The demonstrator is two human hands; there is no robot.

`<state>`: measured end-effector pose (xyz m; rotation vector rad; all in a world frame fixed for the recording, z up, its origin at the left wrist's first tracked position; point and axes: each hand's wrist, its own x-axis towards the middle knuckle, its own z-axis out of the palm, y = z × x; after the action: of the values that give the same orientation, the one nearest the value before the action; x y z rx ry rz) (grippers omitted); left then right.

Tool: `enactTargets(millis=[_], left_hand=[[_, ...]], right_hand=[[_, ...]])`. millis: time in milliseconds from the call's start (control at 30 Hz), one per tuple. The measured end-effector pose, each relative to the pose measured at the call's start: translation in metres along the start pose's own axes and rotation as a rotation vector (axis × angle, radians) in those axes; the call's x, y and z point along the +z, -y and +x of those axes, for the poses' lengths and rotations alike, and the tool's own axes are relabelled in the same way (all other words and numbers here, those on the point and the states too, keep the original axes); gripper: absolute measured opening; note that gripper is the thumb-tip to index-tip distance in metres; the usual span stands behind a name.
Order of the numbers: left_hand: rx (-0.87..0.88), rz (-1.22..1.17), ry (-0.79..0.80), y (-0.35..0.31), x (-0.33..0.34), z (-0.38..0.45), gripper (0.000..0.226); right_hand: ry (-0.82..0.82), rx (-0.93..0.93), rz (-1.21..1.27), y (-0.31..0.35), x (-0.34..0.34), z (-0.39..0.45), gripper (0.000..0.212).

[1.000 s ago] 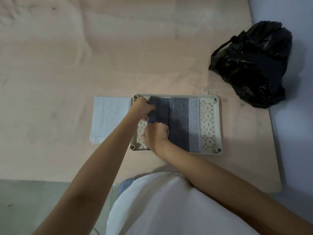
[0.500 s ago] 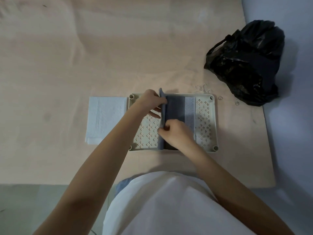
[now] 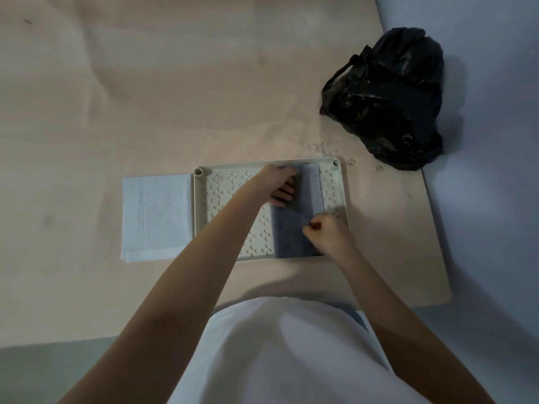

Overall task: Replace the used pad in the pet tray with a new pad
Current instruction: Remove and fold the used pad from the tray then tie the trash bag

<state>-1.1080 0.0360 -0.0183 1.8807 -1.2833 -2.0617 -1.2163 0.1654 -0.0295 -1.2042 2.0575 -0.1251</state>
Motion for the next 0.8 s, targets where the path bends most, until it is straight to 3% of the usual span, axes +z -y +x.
enactTargets(millis=[200, 267, 333, 400, 467, 533, 600, 667, 700, 800], left_hand=[[0.060, -0.497, 0.179, 0.026, -0.027, -0.002, 0.025], [0.135, -0.687, 0.129, 0.043, -0.035, -0.005, 0.022], [0.236, -0.734, 0.031, 0.060, -0.037, -0.009, 0.026], [0.387, -0.537, -0.101, 0.077, -0.033, -0.016, 0.029], [0.556, -0.140, -0.215, 0.091, -0.027, -0.020, 0.031], [0.651, 0.186, -0.166, 0.096, -0.017, -0.020, 0.037], [0.585, 0.075, -0.101, 0.090, -0.009, -0.021, 0.038], [0.529, -0.061, -0.174, 0.083, -0.005, -0.019, 0.037], [0.568, 0.046, -0.251, 0.081, -0.006, -0.018, 0.038], [0.879, 0.775, -0.412, 0.085, -0.013, -0.011, 0.047]], right_hand=[[-0.046, -0.004, -0.064, 0.001, 0.006, -0.004, 0.023], [-0.076, -0.055, -0.071, 0.000, 0.007, -0.005, 0.024], [-0.167, -0.131, -0.109, -0.004, 0.007, -0.005, 0.023], [-0.258, -0.178, -0.118, -0.009, 0.008, -0.005, 0.020], [-0.275, -0.196, -0.069, -0.013, 0.008, -0.005, 0.018], [-0.263, -0.209, -0.006, -0.016, 0.008, -0.004, 0.017], [-0.249, -0.204, 0.044, -0.019, 0.006, -0.001, 0.017], [-0.241, -0.187, 0.117, -0.020, 0.003, 0.002, 0.017], [-0.238, -0.186, 0.153, -0.019, 0.002, 0.002, 0.017], [-0.216, -0.241, 0.182, -0.015, 0.004, 0.002, 0.016]])
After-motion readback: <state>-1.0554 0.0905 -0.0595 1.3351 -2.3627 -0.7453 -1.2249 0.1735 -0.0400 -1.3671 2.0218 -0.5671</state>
